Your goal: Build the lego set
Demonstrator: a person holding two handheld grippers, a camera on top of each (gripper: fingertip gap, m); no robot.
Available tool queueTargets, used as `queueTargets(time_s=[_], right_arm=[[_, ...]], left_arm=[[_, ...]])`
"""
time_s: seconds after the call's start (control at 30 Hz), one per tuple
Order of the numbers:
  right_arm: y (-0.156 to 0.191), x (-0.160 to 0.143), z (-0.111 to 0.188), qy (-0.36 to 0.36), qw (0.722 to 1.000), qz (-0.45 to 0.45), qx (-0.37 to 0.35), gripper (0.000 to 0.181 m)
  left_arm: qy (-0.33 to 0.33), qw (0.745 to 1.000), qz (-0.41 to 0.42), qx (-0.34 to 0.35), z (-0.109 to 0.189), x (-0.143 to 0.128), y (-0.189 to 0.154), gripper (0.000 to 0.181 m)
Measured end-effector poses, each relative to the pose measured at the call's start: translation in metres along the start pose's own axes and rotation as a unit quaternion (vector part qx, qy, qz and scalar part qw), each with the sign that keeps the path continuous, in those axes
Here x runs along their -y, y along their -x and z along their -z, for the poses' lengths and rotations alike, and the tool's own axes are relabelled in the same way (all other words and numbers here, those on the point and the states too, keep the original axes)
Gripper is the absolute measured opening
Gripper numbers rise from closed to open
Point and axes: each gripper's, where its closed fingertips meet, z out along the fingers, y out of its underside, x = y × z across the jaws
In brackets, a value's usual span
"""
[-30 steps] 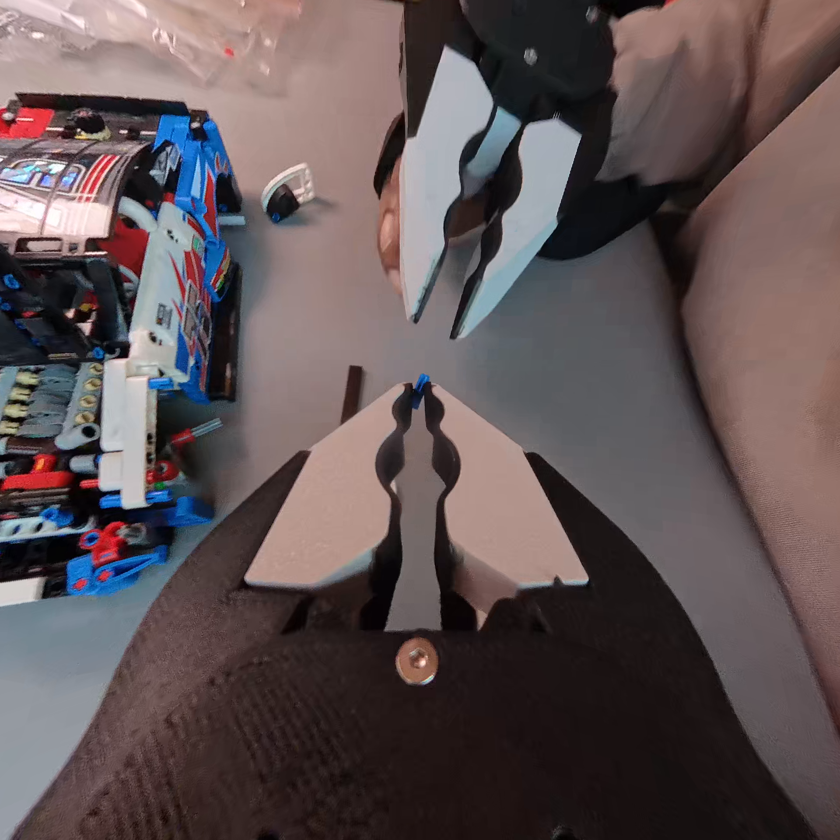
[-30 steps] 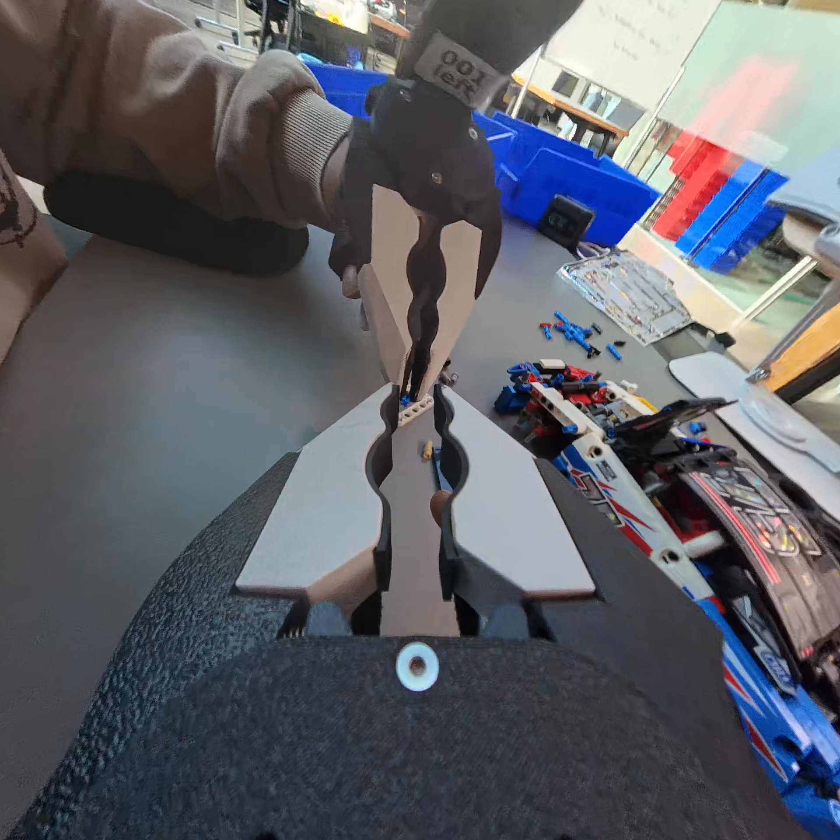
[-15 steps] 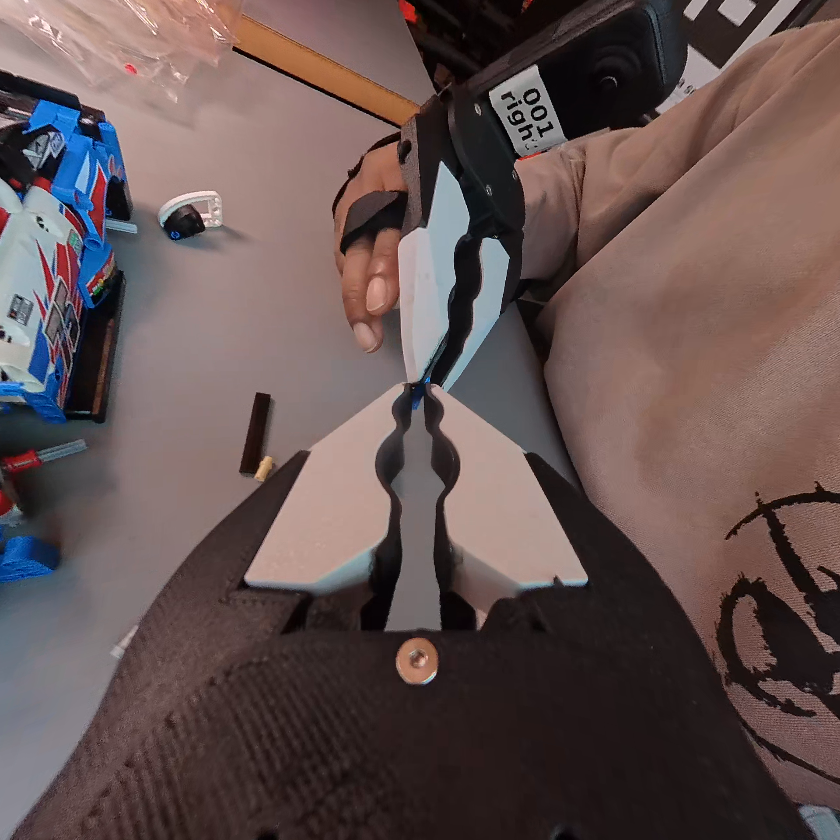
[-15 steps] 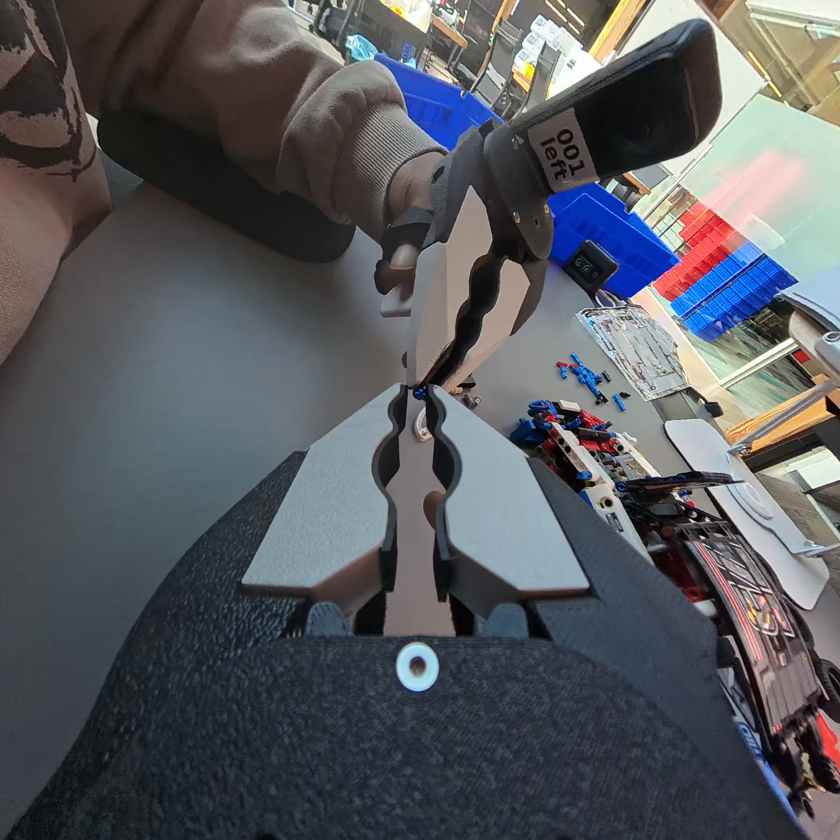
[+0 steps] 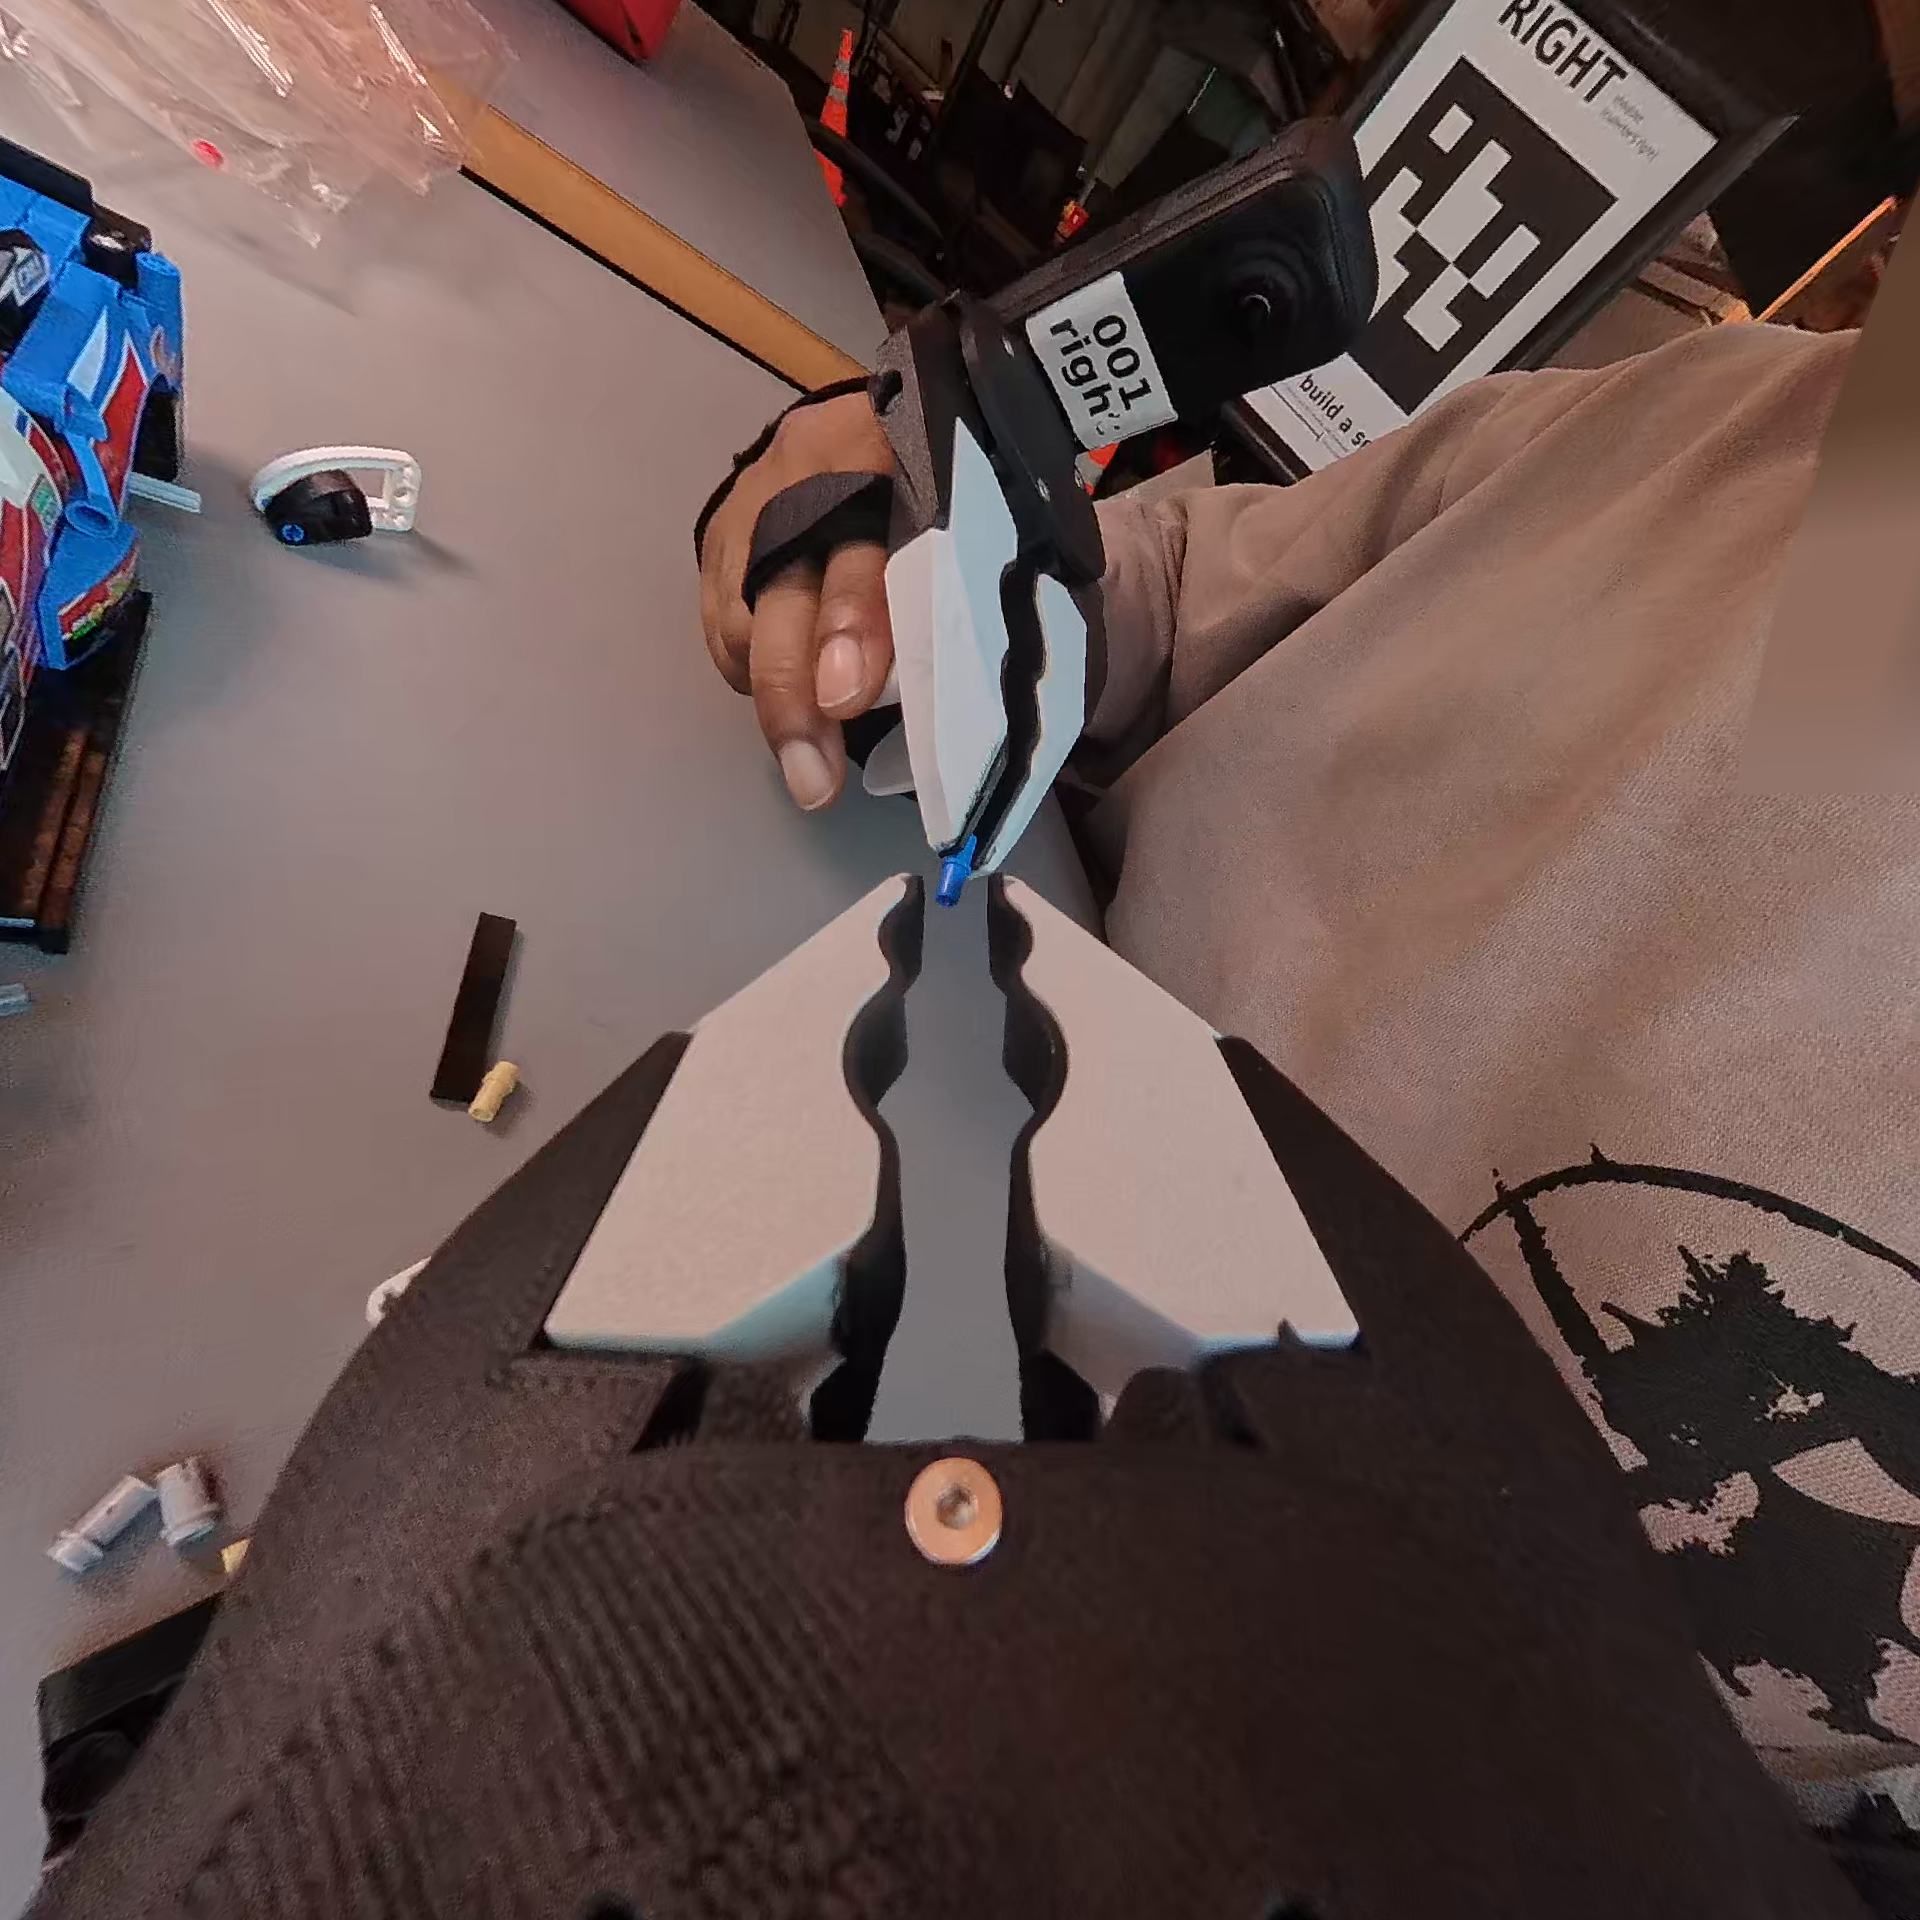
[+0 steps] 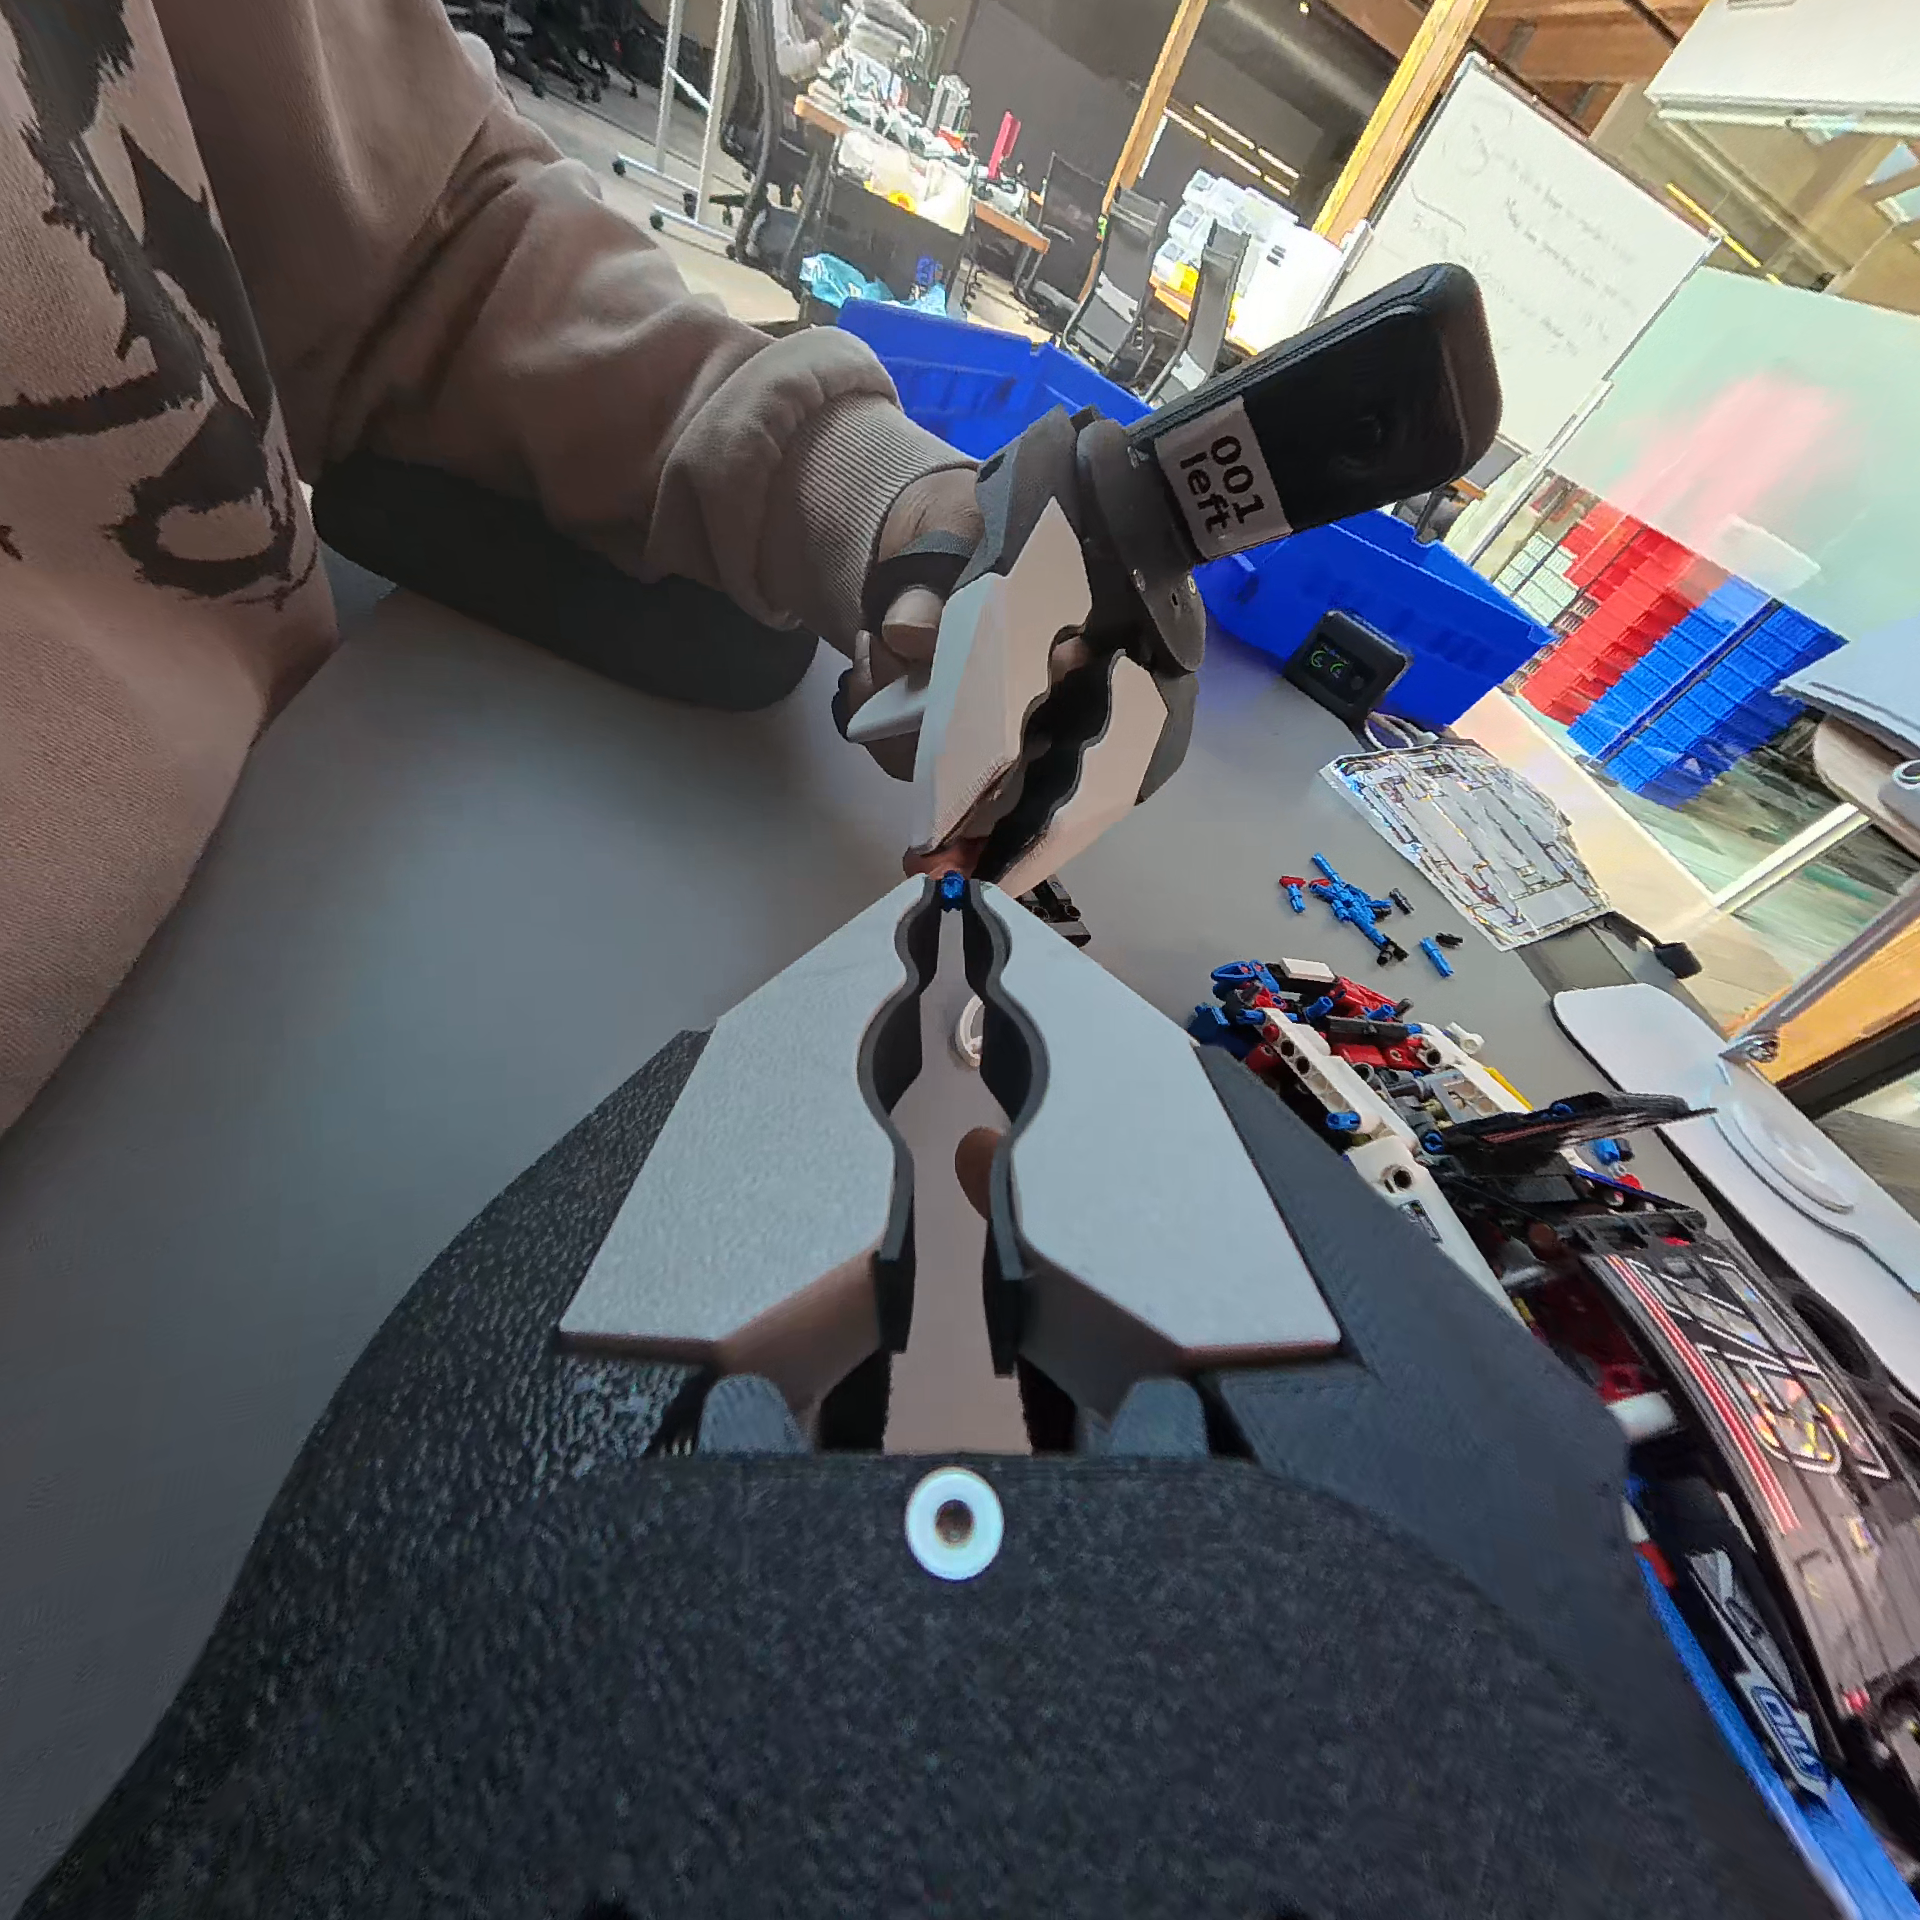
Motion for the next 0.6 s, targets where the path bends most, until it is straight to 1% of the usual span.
queueTargets(time_s=[0.13,0.6], right_arm=[[0.002,0.001,0.000,-0.004,1.000,-0.009,0.006,0.001],[0.011,-0.007,-0.003,0.017,0.999,-0.008,0.028,0.001]], left_arm=[[0.009,1.000,-0.007,0.003,-0.003,-0.003,-0.001,0.003],[0.044,0.999,-0.008,0.008,-0.006,-0.013,-0.001,0.002]])
